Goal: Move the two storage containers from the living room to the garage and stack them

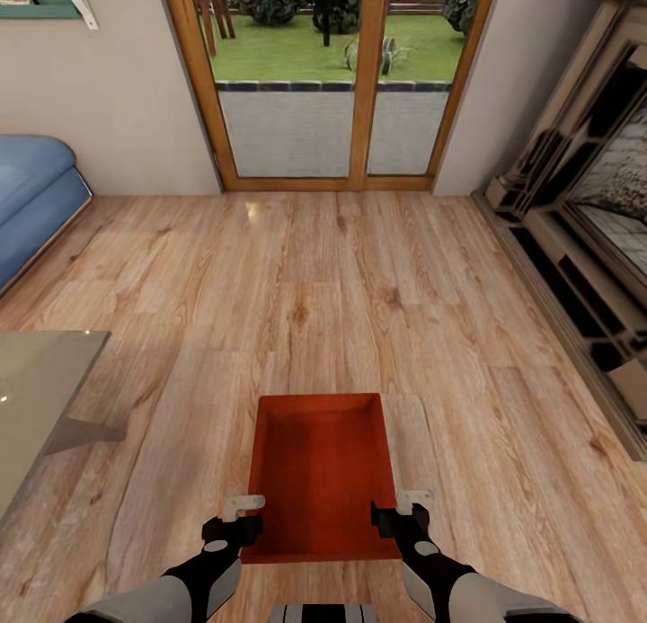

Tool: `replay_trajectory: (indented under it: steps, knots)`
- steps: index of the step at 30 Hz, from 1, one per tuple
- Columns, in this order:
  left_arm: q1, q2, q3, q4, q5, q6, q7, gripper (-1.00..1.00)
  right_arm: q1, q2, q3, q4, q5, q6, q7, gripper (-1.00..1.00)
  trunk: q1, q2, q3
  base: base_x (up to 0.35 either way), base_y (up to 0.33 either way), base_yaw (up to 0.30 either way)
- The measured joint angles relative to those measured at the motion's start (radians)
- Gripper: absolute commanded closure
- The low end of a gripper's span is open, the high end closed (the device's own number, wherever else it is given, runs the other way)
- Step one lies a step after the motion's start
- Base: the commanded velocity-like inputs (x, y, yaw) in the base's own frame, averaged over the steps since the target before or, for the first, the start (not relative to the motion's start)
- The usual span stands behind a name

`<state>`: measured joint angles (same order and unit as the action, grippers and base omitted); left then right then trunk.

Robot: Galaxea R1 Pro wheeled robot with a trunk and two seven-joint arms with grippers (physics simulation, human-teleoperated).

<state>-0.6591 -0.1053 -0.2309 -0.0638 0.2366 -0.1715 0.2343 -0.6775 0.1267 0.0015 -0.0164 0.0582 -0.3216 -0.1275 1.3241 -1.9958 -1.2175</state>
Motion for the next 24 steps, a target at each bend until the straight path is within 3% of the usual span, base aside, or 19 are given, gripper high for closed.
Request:
replay_trajectory:
  steps: [24]
  knots:
    - [0.0,-0.001,0.002,0.0,0.001,0.0,0.0,-1.0,0.0,-0.001,0.0,0.0,0.0,0.0,0.0,-1.0,0.004,-0.007,-0.003,0.0,0.0,0.0]
